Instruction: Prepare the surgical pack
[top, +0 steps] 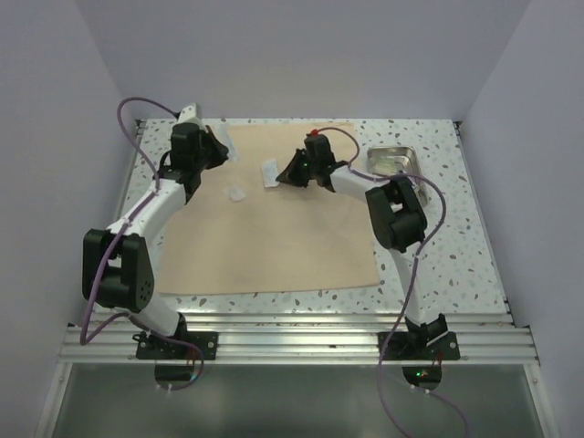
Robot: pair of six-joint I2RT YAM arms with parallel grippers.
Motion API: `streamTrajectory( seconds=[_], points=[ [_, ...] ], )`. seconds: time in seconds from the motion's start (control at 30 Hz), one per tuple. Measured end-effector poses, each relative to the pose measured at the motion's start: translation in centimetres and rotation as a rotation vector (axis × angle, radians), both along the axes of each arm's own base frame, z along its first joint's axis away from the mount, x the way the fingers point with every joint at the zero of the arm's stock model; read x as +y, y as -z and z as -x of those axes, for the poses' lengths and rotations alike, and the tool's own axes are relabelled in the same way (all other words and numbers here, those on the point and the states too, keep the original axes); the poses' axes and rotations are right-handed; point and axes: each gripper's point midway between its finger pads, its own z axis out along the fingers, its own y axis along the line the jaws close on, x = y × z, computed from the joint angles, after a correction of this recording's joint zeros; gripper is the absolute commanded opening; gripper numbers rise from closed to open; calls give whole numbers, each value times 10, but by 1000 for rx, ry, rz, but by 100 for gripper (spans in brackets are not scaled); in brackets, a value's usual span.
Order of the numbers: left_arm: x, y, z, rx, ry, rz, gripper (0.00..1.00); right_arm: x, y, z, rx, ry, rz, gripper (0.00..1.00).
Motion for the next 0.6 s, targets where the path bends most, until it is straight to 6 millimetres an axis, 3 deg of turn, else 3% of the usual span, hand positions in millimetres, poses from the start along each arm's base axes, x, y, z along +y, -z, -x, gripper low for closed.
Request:
streamTrajectory(
  seconds=[0.07, 0.17, 0.37, 0.47, 0.6],
  points=[
    [-14, -3, 1, -15, 33, 6, 0, -21, -18, 6, -1, 16, 9, 0],
    [-46, -6, 7, -27, 100, 10, 0, -68, -60, 4, -44, 75, -2, 0],
    [-137, -2, 11, -34, 263, 21, 0, -222, -153, -16, -209, 316, 20, 0],
    [-191, 3, 12, -36, 342, 35, 0, -283, -173, -8, -241, 410, 61, 0],
    [-268, 9, 16, -62, 458, 63, 0, -316, -171, 8, -226, 450, 110, 0]
  ],
)
